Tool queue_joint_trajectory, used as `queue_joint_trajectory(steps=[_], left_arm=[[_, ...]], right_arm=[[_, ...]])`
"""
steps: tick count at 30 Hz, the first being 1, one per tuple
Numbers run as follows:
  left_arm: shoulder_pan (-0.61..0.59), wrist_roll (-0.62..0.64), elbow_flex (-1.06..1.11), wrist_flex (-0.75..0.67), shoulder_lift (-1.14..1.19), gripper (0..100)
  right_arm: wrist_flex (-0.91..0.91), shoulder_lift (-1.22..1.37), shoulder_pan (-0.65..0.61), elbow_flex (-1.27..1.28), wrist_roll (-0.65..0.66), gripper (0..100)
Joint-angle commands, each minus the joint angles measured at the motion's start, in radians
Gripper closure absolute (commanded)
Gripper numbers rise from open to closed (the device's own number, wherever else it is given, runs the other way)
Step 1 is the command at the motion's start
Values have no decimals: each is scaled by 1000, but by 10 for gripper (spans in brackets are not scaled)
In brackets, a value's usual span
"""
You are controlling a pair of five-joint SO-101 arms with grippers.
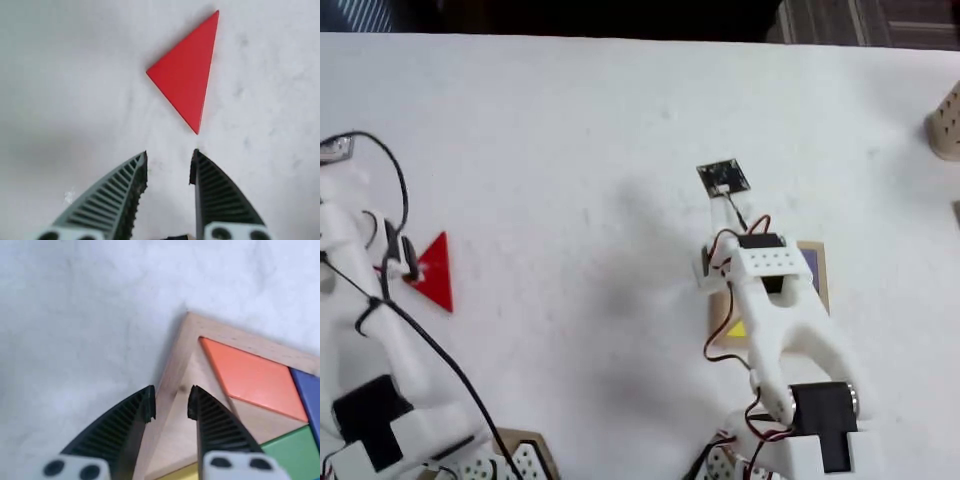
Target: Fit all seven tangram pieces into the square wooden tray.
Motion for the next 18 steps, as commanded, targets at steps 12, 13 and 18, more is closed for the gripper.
queue_joint_trajectory(steps=[12, 13, 18], left_arm=[[-77, -77, 198, -417, -44, 566], [-74, -97, 195, -433, -27, 598], [-42, -117, 72, -413, 145, 661]], right_arm=[[-18, -4, -10, 6, 14, 886], [-18, -4, -10, 6, 14, 886], [-18, -4, -10, 6, 14, 886]])
